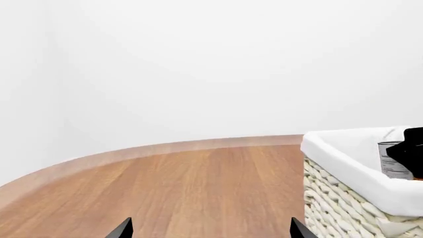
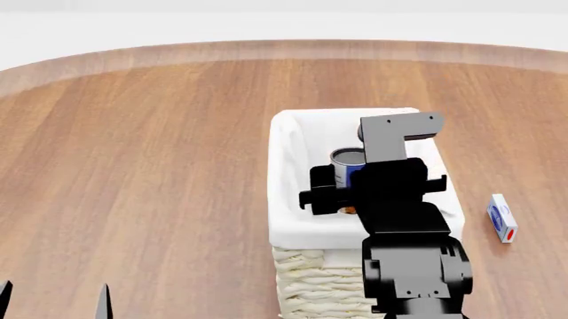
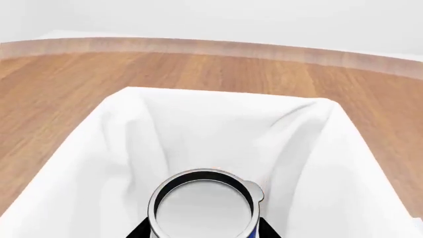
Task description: Pick up the alphabet soup and put it in the basket.
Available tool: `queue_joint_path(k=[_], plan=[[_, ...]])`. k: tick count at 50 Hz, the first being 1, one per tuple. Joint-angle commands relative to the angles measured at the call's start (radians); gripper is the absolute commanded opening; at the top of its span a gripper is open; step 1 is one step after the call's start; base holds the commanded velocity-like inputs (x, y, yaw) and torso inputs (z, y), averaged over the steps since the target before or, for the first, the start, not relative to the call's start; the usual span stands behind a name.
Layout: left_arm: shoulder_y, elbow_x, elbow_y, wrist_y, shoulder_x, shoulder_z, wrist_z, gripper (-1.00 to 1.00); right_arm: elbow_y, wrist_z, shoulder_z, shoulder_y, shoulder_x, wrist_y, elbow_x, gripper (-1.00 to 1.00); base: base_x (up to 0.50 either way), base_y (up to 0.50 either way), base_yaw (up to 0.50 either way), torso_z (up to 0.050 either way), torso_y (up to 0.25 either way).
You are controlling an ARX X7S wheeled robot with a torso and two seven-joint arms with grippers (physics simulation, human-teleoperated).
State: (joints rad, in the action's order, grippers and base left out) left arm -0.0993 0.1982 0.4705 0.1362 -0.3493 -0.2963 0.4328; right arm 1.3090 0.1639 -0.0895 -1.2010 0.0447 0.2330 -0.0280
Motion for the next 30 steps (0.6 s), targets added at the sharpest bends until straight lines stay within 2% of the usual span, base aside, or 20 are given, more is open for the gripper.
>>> queue_joint_path(k=[1, 5, 6, 21, 24, 26, 30], plan=[[0.002, 0.000, -0.003, -0.001, -0.002, -0.005, 0.003, 1.00, 0.000, 0.012, 0.014, -0.004, 0.000, -0.002, 0.024, -1.00, 0.00, 0.00, 0.00, 0.000, 0.000], [0.001, 0.002, 0.000, -0.001, -0.003, -0.004, 0.004, 1.00, 0.000, 0.004, 0.017, -0.002, 0.001, -0.001, 0.023, -1.00, 0.00, 0.00, 0.00, 0.000, 0.000], [0.001, 0.002, -0.001, -0.002, -0.003, -0.004, 0.004, 1.00, 0.000, 0.004, 0.019, -0.002, 0.001, 0.002, 0.023, 1.00, 0.00, 0.00, 0.00, 0.000, 0.000], [0.006, 0.002, -0.003, -0.001, -0.006, -0.011, 0.007, 1.00, 0.000, 0.006, 0.025, 0.000, 0.008, -0.021, 0.024, 1.00, 0.00, 0.00, 0.00, 0.000, 0.001], [0.006, 0.004, -0.005, -0.002, -0.006, -0.009, 0.007, 1.00, 0.000, -0.003, 0.050, 0.000, 0.008, -0.125, 0.011, 1.00, 0.00, 0.00, 0.00, 0.000, 0.000], [0.007, 0.004, -0.007, -0.002, -0.006, -0.011, 0.007, 1.00, 0.000, -0.004, 0.083, -0.001, 0.007, -0.262, -0.007, 1.00, 0.00, 0.00, 0.00, 0.000, 0.000], [0.007, 0.003, -0.005, -0.001, -0.007, -0.013, 0.009, 1.00, 0.000, 0.000, 0.113, -0.007, 0.004, -0.322, -0.005, 1.00, 0.00, 0.00, 0.00, 0.000, 0.000]])
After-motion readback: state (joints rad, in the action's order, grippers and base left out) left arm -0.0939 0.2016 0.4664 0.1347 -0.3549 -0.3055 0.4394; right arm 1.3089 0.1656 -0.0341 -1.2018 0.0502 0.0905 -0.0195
